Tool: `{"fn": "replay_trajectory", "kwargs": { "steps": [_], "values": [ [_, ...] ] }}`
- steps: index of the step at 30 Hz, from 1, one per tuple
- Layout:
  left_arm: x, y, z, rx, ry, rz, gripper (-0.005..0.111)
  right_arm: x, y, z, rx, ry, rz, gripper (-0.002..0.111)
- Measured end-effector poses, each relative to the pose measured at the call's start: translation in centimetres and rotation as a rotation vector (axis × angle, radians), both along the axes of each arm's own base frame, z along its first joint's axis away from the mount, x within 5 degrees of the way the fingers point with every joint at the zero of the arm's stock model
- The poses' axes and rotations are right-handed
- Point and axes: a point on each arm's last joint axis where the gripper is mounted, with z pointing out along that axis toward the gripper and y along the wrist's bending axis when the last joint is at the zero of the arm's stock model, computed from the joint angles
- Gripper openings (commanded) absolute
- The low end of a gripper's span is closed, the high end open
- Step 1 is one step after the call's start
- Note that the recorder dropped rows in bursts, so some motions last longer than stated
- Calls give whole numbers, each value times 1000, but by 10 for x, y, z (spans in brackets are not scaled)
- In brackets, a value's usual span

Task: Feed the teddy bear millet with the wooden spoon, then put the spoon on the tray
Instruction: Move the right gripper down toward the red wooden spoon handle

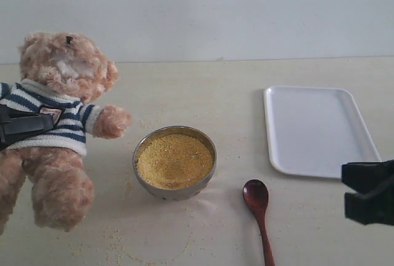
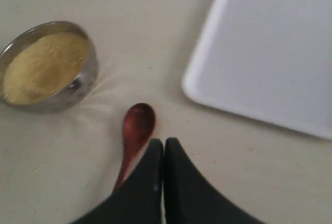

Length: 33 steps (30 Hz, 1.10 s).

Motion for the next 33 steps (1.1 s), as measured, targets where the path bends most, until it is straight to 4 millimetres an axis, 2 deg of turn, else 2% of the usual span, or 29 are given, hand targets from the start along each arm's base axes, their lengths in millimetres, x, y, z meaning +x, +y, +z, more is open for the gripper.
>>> {"fn": "replay_trajectory", "kwargs": {
  "steps": [5, 10, 13, 18, 20, 26, 29, 31, 33],
  "values": [
    [1, 4, -3, 35, 14, 36, 5, 0, 24, -14, -91, 12, 171, 0],
    [2, 6, -4, 59, 23, 60, 5, 7, 34, -37, -172, 112, 205, 2],
    [2, 6, -5, 62, 24, 63, 5, 10, 37, -51, -197, 192, 192, 16],
    [2, 7, -5, 66, 26, 67, 5, 11, 39, -62, -203, 259, 170, 58],
    [2, 7, -5, 69, 27, 69, 5, 10, 42, -62, -206, 255, 186, 67],
    [2, 7, -5, 69, 27, 69, 5, 1, 53, -62, -240, 217, 297, 67],
    [2, 7, -5, 77, 20, 63, 5, -12, 67, -62, -337, 110, 498, 68],
    [2, 7, -5, 90, 11, 56, 5, -13, 74, -63, -392, 22, 569, 68],
    [2, 7, -5, 93, 8, 54, 5, -7, 76, -61, -349, -9, 485, 68]
  ]
}}
